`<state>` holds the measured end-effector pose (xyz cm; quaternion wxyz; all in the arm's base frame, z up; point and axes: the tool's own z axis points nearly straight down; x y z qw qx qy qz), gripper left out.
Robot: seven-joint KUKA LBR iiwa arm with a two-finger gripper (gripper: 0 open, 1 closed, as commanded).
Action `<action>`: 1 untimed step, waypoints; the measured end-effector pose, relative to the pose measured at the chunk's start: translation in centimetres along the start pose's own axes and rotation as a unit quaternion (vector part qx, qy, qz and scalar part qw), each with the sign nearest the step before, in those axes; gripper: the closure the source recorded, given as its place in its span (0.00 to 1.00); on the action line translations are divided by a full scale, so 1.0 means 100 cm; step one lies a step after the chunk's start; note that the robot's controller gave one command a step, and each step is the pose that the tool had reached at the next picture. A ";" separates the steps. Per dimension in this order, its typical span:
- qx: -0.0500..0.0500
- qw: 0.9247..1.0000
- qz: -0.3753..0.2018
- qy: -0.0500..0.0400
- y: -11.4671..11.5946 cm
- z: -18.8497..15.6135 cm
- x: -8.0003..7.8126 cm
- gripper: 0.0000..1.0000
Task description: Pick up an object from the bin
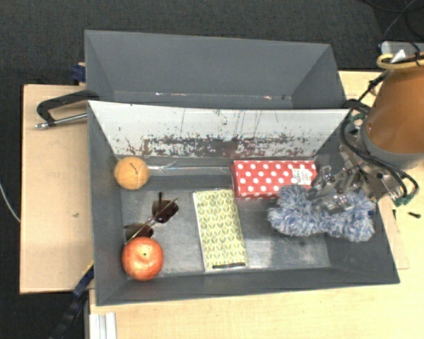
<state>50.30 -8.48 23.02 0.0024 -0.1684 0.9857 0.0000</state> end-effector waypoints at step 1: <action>0.000 1.000 0.000 0.000 0.000 0.000 0.000 1.00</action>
Offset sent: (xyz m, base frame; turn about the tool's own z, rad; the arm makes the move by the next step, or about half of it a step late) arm 0.0006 -0.0158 -0.0149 -0.0745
